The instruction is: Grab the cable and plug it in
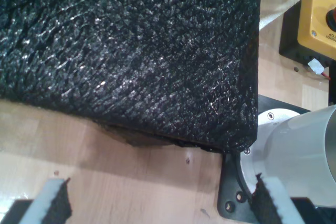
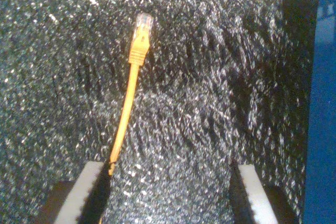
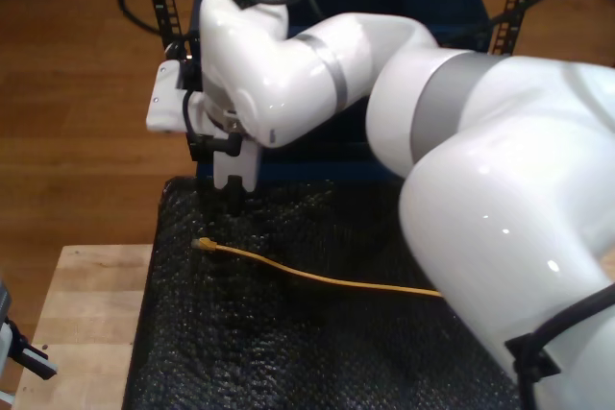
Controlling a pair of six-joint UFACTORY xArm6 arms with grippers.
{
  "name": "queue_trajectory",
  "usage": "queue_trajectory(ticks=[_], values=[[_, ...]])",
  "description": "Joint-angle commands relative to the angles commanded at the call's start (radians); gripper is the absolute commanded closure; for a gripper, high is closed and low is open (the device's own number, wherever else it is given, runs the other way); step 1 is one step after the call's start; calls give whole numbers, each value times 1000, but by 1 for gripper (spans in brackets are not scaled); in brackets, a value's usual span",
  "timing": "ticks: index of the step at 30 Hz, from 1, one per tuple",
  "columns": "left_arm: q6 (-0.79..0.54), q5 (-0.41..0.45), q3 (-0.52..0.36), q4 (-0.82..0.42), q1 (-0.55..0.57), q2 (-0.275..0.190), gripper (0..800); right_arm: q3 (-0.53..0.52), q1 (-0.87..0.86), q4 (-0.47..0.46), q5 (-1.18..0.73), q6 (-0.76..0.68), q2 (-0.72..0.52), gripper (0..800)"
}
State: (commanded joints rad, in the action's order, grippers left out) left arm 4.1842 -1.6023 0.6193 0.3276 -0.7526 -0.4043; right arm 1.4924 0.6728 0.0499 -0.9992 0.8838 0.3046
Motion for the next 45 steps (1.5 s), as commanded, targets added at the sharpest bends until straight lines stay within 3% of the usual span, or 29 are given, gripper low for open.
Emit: queue_trajectory(ticks=[8,20,33,45], values=[[0,0,0,0,0,0,0,-91,-57,130,-14,117,-97,199],[0,2,0,0,0,0,0,-199,-123,226,-17,207,-259,195],[0,3,0,0,0,0,0,-253,-281,405,-150,348,-400,180],[0,2,0,0,0,0,0,-367,-371,419,-169,413,-540,172]])
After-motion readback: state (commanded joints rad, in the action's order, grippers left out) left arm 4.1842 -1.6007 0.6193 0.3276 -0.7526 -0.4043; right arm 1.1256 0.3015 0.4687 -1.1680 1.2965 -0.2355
